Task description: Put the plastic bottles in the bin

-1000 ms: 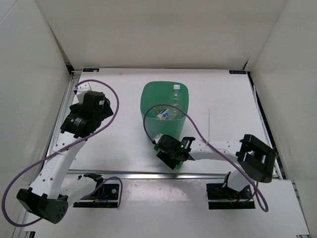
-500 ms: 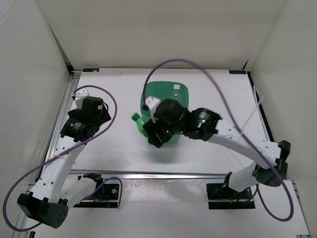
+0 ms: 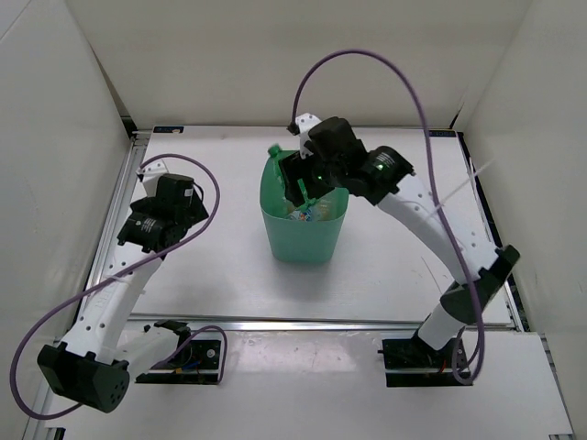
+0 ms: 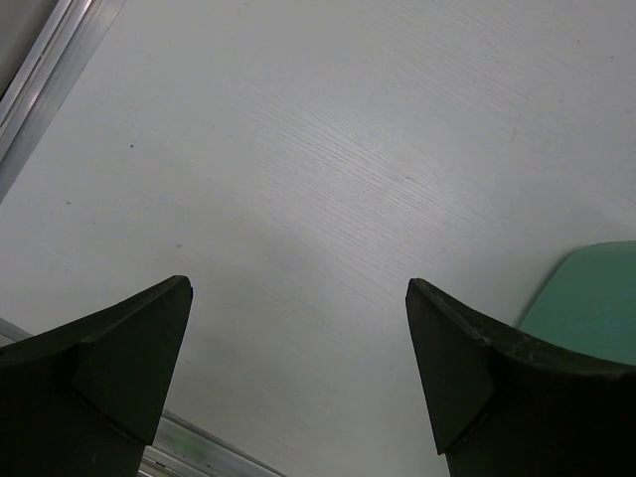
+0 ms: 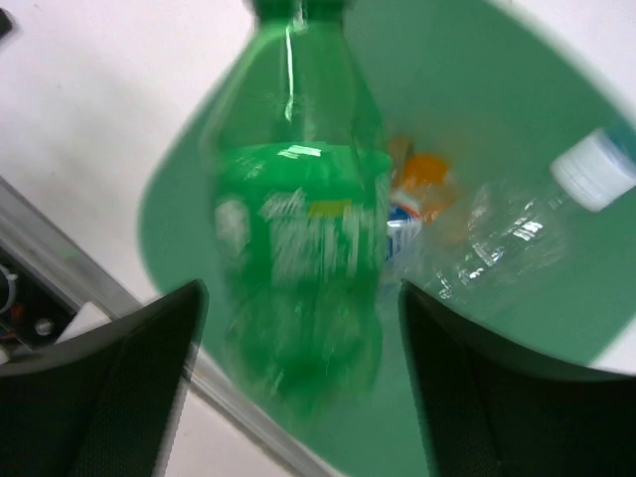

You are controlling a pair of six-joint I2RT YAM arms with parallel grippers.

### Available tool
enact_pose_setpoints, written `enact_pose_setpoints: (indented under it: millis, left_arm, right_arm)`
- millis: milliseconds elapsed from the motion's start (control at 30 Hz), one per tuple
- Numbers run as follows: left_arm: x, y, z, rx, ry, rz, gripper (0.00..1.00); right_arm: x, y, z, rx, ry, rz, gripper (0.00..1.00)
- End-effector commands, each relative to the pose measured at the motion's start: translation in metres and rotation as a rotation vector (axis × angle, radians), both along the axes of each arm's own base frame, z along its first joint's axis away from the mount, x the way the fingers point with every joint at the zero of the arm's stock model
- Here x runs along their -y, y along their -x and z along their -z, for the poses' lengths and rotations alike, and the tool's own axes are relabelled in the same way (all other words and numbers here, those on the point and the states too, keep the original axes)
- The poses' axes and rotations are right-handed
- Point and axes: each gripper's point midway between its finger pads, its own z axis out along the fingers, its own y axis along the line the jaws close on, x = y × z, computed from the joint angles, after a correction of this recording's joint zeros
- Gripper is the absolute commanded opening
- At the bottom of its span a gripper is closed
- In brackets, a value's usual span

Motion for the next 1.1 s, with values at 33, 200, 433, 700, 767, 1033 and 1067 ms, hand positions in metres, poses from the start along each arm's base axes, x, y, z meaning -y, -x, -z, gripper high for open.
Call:
enact_pose_setpoints:
  millis: [33,200,433,700,767,1033,1067]
  left_arm:
    - [-0.002,-0.005,-0.020,0.065,0.023,-0.010,1.00]
    - [-0.006,0.001,-0.019,0.072,0.025,-0.019,1.00]
    - [-0.008,0.006,-0.018,0.062,0.040,-0.033,1.00]
    - [-0.023,0.027,-0.004,0.029,0.011,-0.085,1.00]
    - [-0.026,0.035,-0.001,0.029,0.009,-0.099,1.00]
    - [-0.043,0.053,0.022,0.033,-0.022,-0.193,1.00]
    - [-0.044,0.052,0.021,0.049,-0.008,-0.220,1.00]
  right_arm:
    - [-0.002,0.010,-0.009,-0.037,-0.079,-0.077,1.00]
    - [0.023,0.020,-0.071,0.054,-0.190,-0.036,1.00]
    - [0.107,-0.006,-0.061,-0.224,-0.317,0.231,1.00]
    - [0.127,-0.013,-0.003,-0.565,-0.455,0.207,1.00]
    - [0.130,-0.013,0.004,-0.580,-0.475,0.202,1.00]
    - [0.151,-0.023,0.011,-0.548,-0.513,0.267,1.00]
    - [0.156,-0.026,0.016,-0.558,-0.514,0.301,1.00]
